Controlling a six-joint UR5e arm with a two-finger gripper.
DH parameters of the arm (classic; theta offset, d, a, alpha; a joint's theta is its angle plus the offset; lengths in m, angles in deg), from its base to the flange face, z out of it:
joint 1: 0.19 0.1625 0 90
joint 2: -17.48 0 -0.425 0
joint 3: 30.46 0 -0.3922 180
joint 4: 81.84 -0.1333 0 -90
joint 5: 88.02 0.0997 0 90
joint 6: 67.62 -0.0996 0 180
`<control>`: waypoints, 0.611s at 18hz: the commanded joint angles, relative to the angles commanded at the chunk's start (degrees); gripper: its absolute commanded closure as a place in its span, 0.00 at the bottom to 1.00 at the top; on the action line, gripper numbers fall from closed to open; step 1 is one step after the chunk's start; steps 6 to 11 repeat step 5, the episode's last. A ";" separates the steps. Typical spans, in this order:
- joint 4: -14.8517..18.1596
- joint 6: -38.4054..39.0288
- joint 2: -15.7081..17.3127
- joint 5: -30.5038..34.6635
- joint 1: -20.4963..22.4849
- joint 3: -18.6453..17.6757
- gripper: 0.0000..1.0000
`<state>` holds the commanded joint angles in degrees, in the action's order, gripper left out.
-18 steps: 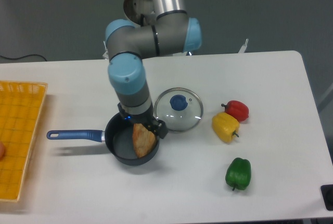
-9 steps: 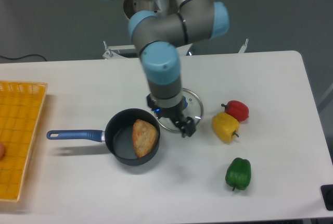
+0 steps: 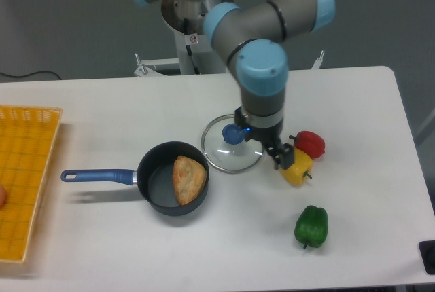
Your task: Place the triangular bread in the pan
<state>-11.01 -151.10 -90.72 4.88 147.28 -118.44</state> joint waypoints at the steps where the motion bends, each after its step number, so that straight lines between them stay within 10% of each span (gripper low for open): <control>1: 0.00 -1.32 -0.09 -0.17 0.62 0.09 0.00; 11: 0.00 -6.15 -0.70 -0.35 2.55 0.44 0.00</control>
